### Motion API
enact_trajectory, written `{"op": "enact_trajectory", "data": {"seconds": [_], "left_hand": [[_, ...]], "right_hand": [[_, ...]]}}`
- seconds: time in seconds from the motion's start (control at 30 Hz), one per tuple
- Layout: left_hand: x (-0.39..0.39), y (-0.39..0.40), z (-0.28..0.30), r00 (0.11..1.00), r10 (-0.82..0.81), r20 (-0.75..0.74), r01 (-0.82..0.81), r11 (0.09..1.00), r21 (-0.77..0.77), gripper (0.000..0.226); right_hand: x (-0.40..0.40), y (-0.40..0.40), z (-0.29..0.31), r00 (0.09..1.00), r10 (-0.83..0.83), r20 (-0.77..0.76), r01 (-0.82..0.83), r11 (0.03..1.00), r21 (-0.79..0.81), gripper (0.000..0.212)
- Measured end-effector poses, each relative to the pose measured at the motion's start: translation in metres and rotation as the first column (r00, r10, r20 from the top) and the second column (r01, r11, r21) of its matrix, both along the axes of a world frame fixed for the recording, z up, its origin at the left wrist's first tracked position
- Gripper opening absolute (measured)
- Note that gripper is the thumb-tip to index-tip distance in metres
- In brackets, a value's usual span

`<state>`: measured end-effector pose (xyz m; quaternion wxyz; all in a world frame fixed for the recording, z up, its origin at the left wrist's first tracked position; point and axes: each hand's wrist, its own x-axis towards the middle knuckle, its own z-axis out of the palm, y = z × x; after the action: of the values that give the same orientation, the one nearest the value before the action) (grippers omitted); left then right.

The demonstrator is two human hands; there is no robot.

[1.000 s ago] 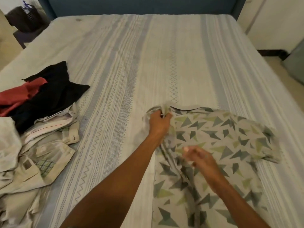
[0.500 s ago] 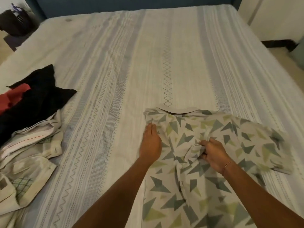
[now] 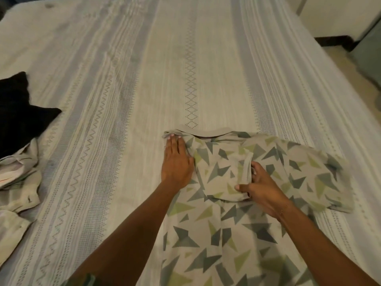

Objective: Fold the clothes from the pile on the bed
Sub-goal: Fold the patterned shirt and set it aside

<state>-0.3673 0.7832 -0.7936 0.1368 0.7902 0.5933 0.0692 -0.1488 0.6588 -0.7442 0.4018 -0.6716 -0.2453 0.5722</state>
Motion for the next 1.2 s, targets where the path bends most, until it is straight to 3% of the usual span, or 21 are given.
{"op": "enact_trajectory", "data": {"seconds": [0.07, 0.13, 0.3, 0.37, 0.43, 0.57, 0.67, 0.73, 0.77, 0.8, 0.83, 0.87, 0.9, 0.93, 0.97, 1.03, 1.2], "left_hand": [[-0.01, 0.005, -0.006, 0.999, -0.002, 0.035, 0.002, 1.0, 0.011, 0.072], [-0.018, 0.008, -0.011, 1.0, -0.022, 0.021, 0.021, 1.0, 0.014, 0.081], [-0.016, 0.005, -0.008, 0.995, -0.037, -0.087, 0.042, 0.998, 0.051, 0.094], [-0.01, -0.007, -0.003, 0.995, -0.015, -0.094, 0.023, 0.996, 0.081, 0.086], [-0.006, -0.02, -0.005, 0.993, -0.072, -0.097, 0.079, 0.994, 0.071, 0.079], [-0.009, -0.023, -0.014, 0.988, -0.148, -0.048, 0.148, 0.989, 0.013, 0.075], [-0.013, -0.02, -0.006, 0.97, -0.102, 0.222, 0.108, 0.994, -0.018, 0.065], [-0.018, -0.023, 0.011, 0.892, -0.026, 0.451, 0.028, 1.0, 0.003, 0.044], [-0.019, -0.024, 0.024, 0.826, 0.06, 0.56, -0.049, 0.998, -0.035, 0.035], [-0.019, -0.024, 0.033, 0.72, 0.197, 0.665, -0.11, 0.979, -0.17, 0.036], [-0.02, -0.023, 0.044, 0.573, 0.388, 0.722, -0.109, 0.909, -0.402, 0.043], [-0.02, -0.021, 0.05, 0.438, 0.577, 0.689, -0.041, 0.779, -0.626, 0.05], [-0.024, -0.019, 0.053, 0.357, 0.701, 0.617, 0.039, 0.649, -0.76, 0.054], [-0.029, -0.017, 0.05, 0.334, 0.749, 0.573, 0.083, 0.582, -0.809, 0.053], [-0.035, -0.015, 0.045, 0.353, 0.755, 0.552, 0.063, 0.57, -0.819, 0.047], [-0.044, -0.014, 0.036, 0.423, 0.71, 0.564, -0.049, 0.639, -0.768, 0.031], [-0.047, -0.012, 0.03, 0.575, 0.539, 0.615, -0.212, 0.824, -0.525, 0.021]], "right_hand": [[0.011, -0.007, -0.002, 0.987, 0.004, -0.161, 0.009, 0.997, 0.079, 0.078], [0.015, -0.012, -0.004, 0.986, 0.013, -0.164, 0.005, 0.994, 0.108, 0.08], [-0.012, 0.001, -0.004, 0.969, -0.11, 0.223, 0.114, 0.993, -0.006, 0.042], [-0.028, 0.009, -0.002, 0.868, -0.058, 0.493, 0.106, 0.992, -0.07, 0.055], [-0.04, 0.012, -0.008, 0.701, 0.046, 0.712, 0.041, 0.994, -0.105, 0.053], [-0.048, 0.013, -0.013, 0.644, -0.085, 0.76, 0.027, 0.996, 0.088, 0.019], [-0.061, 0.015, 0.005, 0.475, -0.109, 0.873, -0.059, 0.986, 0.155, 0.025], [-0.083, 0.021, 0.023, 0.412, -0.105, 0.905, -0.133, 0.976, 0.174, 0.03], [-0.096, 0.026, 0.029, 0.44, -0.075, 0.895, -0.182, 0.968, 0.171, 0.032], [-0.109, 0.031, 0.031, 0.491, -0.02, 0.871, -0.242, 0.957, 0.158, 0.036], [-0.123, 0.035, 0.032, 0.529, 0.057, 0.846, -0.302, 0.945, 0.125, 0.041], [-0.135, 0.036, 0.029, 0.547, 0.12, 0.828, -0.358, 0.928, 0.102, 0.049], [-0.146, 0.034, 0.025, 0.525, 0.168, 0.834, -0.412, 0.908, 0.076, 0.058], [-0.152, 0.031, 0.015, 0.47, 0.201, 0.859, -0.469, 0.882, 0.05, 0.061], [-0.155, 0.026, 0.008, 0.383, 0.206, 0.9, -0.508, 0.861, 0.019, 0.054], [-0.156, 0.015, -0.01, 0.262, 0.203, 0.943, -0.554, 0.832, -0.025, 0.042], [-0.155, 0.002, -0.04, 0.228, 0.206, 0.952, -0.586, 0.809, -0.034, 0.06]]}}
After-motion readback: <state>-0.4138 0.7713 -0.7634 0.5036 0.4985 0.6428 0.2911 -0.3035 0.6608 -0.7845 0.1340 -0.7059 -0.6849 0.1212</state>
